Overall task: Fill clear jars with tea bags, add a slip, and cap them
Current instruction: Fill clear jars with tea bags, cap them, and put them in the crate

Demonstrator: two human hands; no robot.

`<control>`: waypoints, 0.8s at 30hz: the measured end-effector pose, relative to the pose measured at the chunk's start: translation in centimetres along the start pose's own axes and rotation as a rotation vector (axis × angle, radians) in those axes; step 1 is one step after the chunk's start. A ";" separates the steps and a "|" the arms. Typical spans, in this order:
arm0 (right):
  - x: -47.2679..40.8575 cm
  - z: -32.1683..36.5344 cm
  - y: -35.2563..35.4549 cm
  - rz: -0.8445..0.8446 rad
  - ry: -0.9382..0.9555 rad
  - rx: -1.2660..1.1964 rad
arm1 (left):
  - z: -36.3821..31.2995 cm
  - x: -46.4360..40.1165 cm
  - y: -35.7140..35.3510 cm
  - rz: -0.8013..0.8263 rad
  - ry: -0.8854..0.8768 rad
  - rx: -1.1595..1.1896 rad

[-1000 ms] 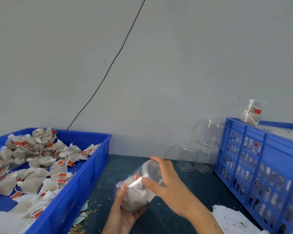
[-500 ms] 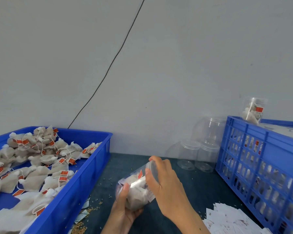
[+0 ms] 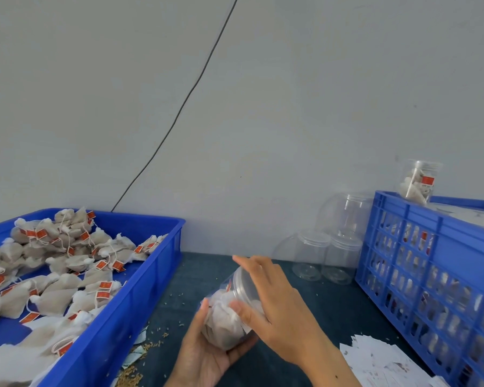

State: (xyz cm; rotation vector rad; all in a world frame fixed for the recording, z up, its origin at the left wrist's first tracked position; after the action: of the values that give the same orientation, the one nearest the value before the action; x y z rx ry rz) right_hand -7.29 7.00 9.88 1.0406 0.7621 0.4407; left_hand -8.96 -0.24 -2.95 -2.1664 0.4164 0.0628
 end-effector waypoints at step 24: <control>0.0 -1.6 -1.1 -0.102 -0.166 0.002 | -3.3 0.8 0.7 -0.238 -0.243 -0.286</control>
State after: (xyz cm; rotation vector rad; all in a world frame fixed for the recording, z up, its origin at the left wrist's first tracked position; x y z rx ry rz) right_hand -8.51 7.44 8.41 1.0218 0.6644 0.2626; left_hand -8.75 -3.46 -1.71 -2.4369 0.0076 0.2633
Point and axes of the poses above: each hand's wrist, its own x-axis away from the middle knuckle, its own y-axis out of the back of the hand, z = x × y, the point moved 10 cm from there along -x, towards the middle knuckle, and after that the axes turned 8 degrees about z, right-handed, at the moved point
